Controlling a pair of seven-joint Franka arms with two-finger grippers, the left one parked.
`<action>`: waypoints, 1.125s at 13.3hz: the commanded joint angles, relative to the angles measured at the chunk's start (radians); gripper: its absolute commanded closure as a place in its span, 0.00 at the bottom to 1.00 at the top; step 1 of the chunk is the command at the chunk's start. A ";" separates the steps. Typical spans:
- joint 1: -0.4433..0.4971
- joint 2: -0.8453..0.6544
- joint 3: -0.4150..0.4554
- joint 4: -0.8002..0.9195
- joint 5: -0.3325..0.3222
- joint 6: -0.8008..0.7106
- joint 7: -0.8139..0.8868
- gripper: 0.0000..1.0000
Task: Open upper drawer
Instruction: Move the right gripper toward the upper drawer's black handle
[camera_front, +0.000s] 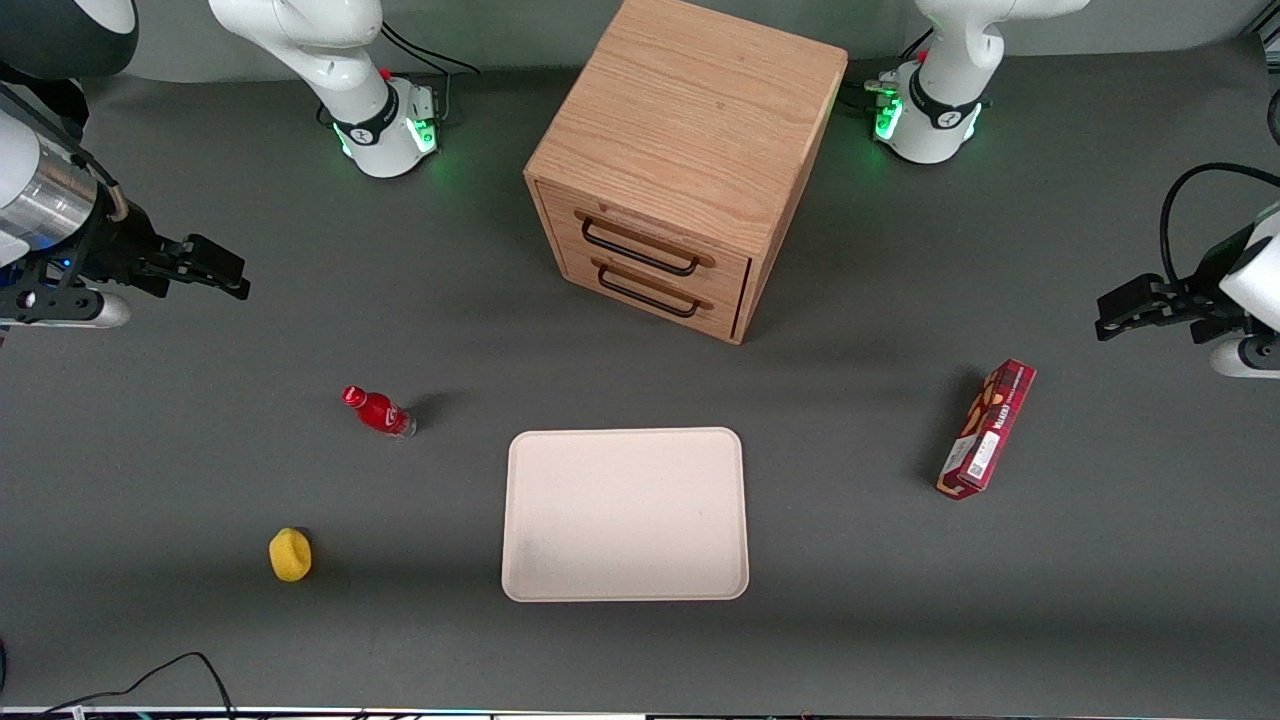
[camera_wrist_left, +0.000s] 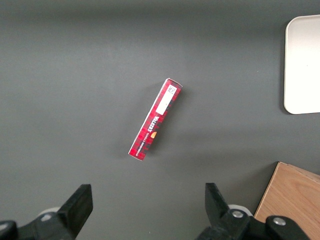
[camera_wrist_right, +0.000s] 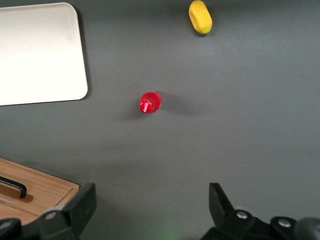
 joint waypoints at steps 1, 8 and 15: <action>-0.005 -0.019 0.003 -0.014 -0.012 -0.003 -0.024 0.00; 0.007 0.073 0.075 0.099 0.040 -0.001 -0.022 0.00; 0.050 0.324 0.346 0.275 0.094 -0.015 -0.160 0.00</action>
